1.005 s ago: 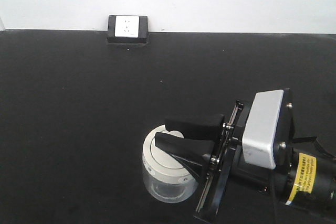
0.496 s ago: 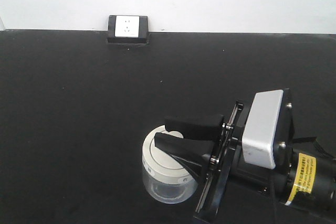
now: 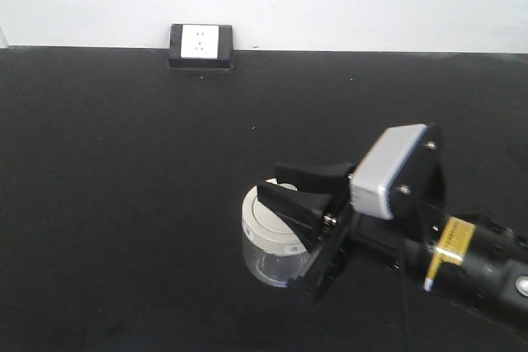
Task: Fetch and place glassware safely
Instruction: 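Extend the right arm forward and lower the jar onto the benchtop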
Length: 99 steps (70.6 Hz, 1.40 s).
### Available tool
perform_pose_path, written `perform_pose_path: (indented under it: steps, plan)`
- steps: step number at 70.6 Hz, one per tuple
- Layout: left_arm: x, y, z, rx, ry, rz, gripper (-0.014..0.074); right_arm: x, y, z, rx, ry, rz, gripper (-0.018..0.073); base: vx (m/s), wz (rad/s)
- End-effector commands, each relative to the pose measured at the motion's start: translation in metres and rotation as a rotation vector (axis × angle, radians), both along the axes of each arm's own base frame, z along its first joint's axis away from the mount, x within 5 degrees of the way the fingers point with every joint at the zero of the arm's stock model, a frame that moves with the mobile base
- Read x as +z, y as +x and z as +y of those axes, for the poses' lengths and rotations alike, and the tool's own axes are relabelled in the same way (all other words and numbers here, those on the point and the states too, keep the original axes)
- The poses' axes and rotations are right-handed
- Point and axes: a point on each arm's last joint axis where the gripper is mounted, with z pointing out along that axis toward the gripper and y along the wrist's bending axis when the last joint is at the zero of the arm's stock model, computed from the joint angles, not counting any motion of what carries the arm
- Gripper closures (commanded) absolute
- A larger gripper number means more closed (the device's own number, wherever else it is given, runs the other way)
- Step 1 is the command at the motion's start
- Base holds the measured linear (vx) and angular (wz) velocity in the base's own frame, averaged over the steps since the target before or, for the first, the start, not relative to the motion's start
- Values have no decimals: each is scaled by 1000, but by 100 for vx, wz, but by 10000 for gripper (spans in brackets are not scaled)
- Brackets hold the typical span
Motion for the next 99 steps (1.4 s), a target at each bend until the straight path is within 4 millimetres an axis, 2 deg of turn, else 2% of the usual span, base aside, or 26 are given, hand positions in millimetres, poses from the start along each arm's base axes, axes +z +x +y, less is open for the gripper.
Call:
perform_pose_path:
  steps: [1, 11, 26, 40, 54, 67, 82, 99]
  plan:
    - [14, 0, 0, -4, -9, -82, 603, 24, 13, 10, 20, 92, -78, 560, 0, 0]
    - [14, 0, 0, -4, -9, -82, 603, 23, 44, 10, -26, 126, -66, 560, 0, 0]
    - [14, 0, 0, -4, -9, -82, 603, 16, 96, -15, -56, 147, -104, 560, 0, 0]
    - [14, 0, 0, -4, -9, -82, 603, -1, 134, -32, 74, 143, -102, 560, 0, 0]
    - [14, 0, 0, -4, -9, -82, 603, -33, 170, -42, 70, 124, -68, 560, 0, 0]
    - [14, 0, 0, -4, -9, -82, 603, -63, 186, -39, 73, 77, -67, 560, 0, 0]
    - [14, 0, 0, -4, -9, -82, 603, -94, 193, -38, 78, 68, -40, 560, 0, 0]
    - [14, 0, 0, -4, -9, -82, 603, -113, 194, -36, 105, 78, -34, 560, 0, 0]
